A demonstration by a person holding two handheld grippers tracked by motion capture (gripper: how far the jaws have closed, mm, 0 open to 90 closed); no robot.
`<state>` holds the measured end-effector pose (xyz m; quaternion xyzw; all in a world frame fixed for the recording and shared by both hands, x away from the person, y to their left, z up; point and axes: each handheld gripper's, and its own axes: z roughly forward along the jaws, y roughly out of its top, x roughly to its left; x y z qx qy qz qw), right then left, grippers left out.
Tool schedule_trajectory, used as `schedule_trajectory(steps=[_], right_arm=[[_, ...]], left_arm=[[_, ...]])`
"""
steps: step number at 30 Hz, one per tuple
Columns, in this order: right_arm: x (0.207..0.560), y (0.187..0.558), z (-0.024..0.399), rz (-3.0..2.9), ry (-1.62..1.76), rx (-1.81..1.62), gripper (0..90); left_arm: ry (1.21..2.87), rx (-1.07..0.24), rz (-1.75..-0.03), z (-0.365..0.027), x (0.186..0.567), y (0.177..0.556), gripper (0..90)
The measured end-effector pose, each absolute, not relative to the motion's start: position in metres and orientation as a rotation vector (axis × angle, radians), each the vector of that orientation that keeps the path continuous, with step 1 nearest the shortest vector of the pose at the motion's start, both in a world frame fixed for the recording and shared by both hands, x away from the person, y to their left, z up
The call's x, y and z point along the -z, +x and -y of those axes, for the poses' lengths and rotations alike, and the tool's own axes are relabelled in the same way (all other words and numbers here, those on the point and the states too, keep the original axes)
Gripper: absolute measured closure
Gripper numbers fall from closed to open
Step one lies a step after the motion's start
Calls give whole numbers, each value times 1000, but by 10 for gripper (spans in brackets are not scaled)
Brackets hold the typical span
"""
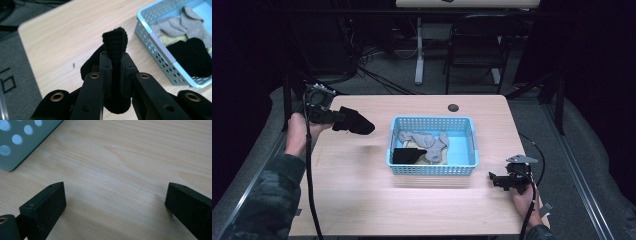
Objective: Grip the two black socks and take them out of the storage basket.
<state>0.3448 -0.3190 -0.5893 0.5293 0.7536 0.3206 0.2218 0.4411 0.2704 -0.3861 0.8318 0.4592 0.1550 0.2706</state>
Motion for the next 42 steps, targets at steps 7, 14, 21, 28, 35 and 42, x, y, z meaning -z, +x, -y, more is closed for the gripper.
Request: schedule_trajectory(steps=[7, 14, 21, 28, 35, 42], right_arm=[[589, 345, 319, -2080, 1464, -885, 28], [589, 345, 319, -2080, 1464, -885, 28], [589, 345, 319, -2080, 1464, -885, 28], [589, 345, 319, -2081, 1463, -886, 28], [589, 345, 319, -2081, 1463, -886, 28], [589, 345, 319, -2082, 1463, -886, 28]], left_arm=[[2263, -355, -1270, -273, 420, 441, 827], [2263, -310, -1297, -277, 446, 440, 824], [2277, -223, -1346, -273, 474, 443, 796], [2253, -265, -1379, -269, 471, 443, 445], [2236, -259, -1315, -259, 452, 438, 245], [2257, -258, -1195, -229, 426, 434, 158]])
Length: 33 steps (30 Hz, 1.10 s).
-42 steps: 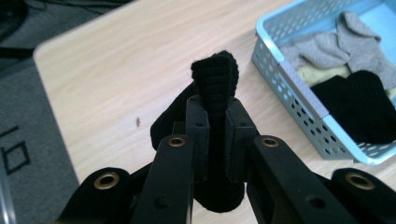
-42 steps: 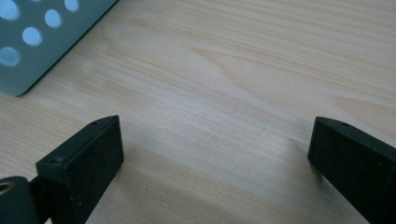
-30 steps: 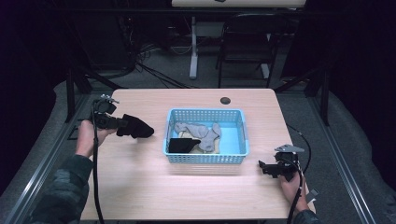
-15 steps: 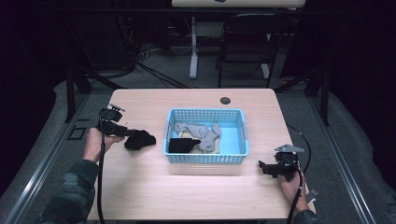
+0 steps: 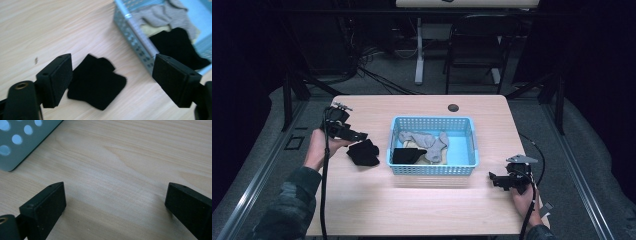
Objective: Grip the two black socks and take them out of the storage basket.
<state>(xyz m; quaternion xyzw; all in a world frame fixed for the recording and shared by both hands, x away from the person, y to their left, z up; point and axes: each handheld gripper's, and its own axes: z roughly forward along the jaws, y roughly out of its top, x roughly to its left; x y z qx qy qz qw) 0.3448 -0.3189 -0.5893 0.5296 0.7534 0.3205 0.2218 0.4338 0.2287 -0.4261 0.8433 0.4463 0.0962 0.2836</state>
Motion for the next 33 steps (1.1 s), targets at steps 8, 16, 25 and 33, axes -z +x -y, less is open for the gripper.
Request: schedule_trajectory(steps=[8, 16, 25, 33], right_arm=[[589, 345, 319, -2080, 1464, -884, 28], [589, 345, 319, -2080, 1464, -885, 28], [589, 345, 319, -2080, 1464, -885, 28], [589, 345, 319, -2079, 1464, -885, 28]], left_arm=[[2338, -224, -1035, -185, 422, 424, 108], [2407, -168, -938, -154, 431, 421, 42], [2481, -104, -811, -126, 447, 417, 152], [2533, -4, -722, -114, 456, 415, 386]])
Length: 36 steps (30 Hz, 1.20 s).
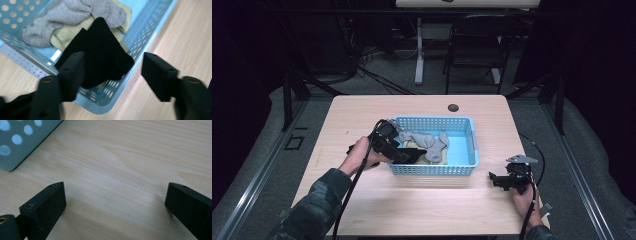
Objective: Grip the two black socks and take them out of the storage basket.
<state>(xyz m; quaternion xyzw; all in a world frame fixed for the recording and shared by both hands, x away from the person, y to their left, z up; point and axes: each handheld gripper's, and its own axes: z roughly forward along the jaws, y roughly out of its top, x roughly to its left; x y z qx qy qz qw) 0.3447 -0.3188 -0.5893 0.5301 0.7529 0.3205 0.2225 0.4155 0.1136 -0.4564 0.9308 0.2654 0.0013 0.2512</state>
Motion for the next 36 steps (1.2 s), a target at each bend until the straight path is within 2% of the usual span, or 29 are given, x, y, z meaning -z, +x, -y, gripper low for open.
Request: schedule_trajectory(steps=[14, 19, 22, 36], right_arm=[[589, 345, 319, -2079, 1464, -885, 28], [589, 345, 319, -2080, 1464, -885, 28], [589, 345, 319, -2080, 1464, -885, 29], [589, 345, 319, -2079, 1464, -886, 28]], left_arm=[[2562, 87, -724, -107, 472, 420, 589], [2547, 157, -708, -107, 476, 422, 761], [2551, 150, -700, -106, 478, 421, 848], [2533, 41, -695, -107, 456, 423, 886]])
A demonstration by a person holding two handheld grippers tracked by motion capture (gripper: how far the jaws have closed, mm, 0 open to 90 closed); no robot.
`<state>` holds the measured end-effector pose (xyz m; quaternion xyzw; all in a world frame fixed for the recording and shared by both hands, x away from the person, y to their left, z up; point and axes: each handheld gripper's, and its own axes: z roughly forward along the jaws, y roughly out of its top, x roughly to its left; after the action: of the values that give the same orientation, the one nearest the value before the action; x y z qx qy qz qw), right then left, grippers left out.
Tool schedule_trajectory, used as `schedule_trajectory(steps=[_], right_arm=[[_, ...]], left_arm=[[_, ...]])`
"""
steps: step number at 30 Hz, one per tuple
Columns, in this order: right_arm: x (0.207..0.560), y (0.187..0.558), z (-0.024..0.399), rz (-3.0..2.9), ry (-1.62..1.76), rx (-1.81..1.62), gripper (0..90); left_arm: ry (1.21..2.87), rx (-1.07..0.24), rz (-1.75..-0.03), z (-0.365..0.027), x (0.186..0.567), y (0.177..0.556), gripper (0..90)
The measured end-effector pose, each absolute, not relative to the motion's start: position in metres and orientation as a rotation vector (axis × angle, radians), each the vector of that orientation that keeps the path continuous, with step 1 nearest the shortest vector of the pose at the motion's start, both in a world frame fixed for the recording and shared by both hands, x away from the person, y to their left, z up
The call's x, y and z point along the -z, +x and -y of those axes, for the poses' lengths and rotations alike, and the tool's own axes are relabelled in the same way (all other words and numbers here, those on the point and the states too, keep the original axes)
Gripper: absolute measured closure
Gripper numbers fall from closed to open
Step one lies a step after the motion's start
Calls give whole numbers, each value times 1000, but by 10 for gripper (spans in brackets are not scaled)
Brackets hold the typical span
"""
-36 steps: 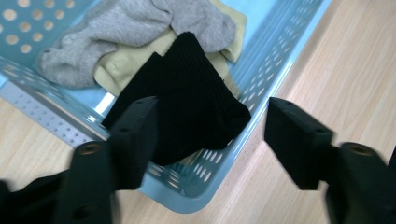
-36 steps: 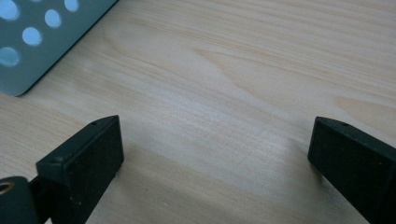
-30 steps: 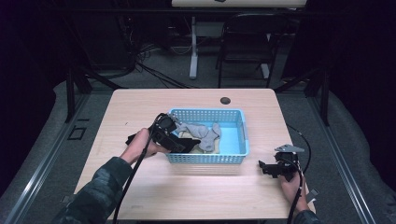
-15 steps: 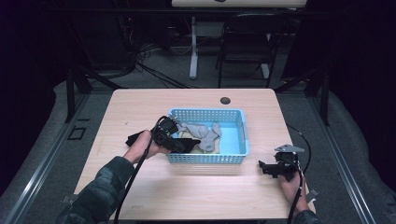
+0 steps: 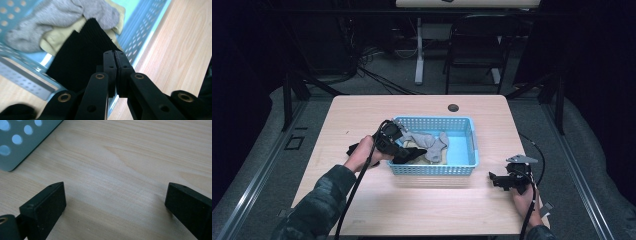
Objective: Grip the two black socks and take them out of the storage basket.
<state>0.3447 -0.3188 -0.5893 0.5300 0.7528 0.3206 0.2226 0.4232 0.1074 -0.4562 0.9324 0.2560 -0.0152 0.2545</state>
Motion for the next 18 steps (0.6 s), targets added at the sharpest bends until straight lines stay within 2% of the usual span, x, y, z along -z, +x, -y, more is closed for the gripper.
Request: schedule_trajectory(steps=[18], right_arm=[[589, 345, 319, -2079, 1464, -885, 29]], left_arm=[[2537, -77, -672, -101, 420, 430, 891]])
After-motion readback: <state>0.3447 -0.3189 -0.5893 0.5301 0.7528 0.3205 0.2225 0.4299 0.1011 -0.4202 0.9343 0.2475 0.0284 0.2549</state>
